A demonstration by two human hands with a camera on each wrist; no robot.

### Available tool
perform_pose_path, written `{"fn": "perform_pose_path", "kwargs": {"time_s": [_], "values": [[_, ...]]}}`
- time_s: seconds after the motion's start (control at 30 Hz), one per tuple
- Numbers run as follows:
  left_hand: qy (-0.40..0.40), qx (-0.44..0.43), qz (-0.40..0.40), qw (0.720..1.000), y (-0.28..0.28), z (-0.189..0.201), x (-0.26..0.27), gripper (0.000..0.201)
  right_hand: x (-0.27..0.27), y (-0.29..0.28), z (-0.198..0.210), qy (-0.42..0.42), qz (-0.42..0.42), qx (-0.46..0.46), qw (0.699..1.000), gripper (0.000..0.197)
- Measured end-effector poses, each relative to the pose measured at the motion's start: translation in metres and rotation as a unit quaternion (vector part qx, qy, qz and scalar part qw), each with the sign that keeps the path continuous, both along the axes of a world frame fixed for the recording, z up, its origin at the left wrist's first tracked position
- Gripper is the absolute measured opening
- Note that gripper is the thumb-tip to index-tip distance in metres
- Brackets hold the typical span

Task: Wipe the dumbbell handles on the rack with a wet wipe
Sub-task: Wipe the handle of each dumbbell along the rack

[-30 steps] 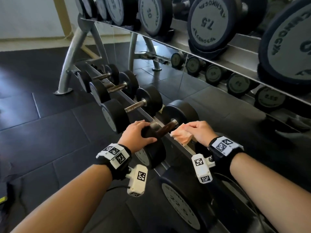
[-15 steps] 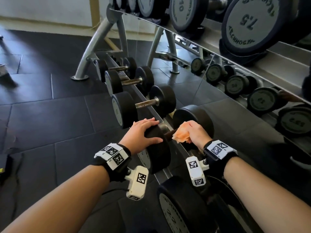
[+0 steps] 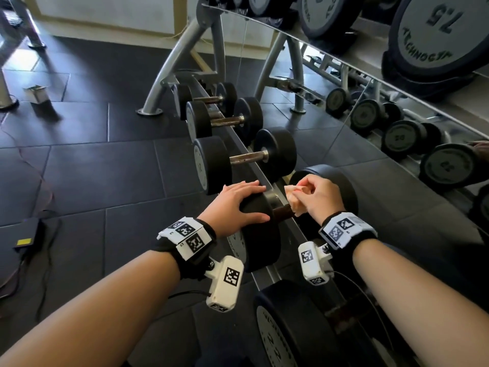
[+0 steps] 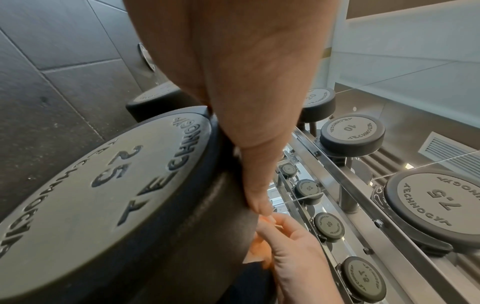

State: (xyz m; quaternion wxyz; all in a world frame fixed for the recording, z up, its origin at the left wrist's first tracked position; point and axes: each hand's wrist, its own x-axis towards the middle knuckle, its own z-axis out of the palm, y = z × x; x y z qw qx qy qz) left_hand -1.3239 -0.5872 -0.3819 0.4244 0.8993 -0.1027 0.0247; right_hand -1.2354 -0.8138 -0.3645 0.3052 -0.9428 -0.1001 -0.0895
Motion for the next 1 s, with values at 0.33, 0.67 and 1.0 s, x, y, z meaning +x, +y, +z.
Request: {"fn": "perform_pose_path", "kwargs": {"time_s": [0.33,0.67,1.0], "values": [[0.003,-0.004,0.005,1.000,0.000,0.001,-0.001,0.071,0.001,0.012,-0.021,-0.024,0.154,-0.161,0.975,0.008],[-0.001,-0.010,0.012,1.000,0.000,-0.001,-0.001,0.072,-0.006,0.006,-0.015,0.041,0.191,-0.206,0.959,0.025],[-0.005,-0.012,0.012,1.000,0.001,-0.005,0.001,0.074,-0.013,0.026,-0.012,0.049,0.162,-0.293,0.941,0.028]]}}
